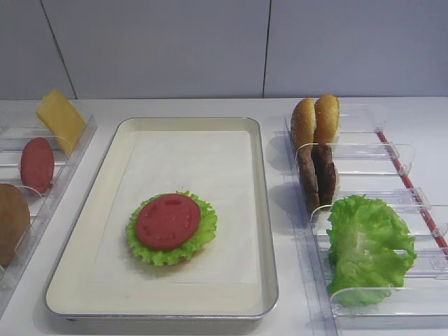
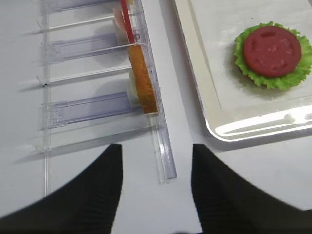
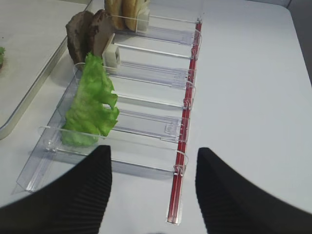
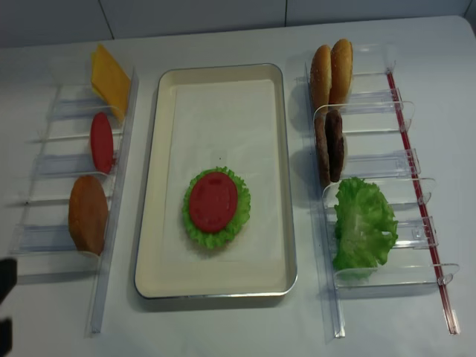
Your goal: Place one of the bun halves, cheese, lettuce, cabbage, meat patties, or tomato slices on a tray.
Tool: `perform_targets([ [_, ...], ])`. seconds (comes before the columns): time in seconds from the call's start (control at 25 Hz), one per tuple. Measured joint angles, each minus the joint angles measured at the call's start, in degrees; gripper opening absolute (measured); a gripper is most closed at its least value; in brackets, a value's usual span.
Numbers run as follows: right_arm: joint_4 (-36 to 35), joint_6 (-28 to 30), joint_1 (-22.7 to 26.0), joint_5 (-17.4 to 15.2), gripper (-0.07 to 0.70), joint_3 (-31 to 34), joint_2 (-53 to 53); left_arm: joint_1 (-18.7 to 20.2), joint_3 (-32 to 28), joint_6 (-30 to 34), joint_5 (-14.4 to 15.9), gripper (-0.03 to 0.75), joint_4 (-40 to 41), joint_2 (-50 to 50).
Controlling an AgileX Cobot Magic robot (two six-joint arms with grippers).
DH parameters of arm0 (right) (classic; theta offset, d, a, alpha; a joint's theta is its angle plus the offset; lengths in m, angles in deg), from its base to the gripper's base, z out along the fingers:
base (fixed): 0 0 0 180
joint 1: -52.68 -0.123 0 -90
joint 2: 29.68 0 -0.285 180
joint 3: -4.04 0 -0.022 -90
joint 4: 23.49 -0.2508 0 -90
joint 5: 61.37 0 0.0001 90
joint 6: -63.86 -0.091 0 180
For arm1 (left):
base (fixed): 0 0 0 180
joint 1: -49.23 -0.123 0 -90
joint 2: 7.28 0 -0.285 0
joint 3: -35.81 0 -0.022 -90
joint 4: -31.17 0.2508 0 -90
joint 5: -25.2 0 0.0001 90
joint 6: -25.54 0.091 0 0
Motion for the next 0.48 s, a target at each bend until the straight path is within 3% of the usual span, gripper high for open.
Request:
perform_targets([
  [0.48, 0.0, 0.0, 0.0, 0.0, 0.415, 0.0, 0.0, 0.0, -12.13, 0.13, 0.92, 0.304, -0.12, 24.73],
])
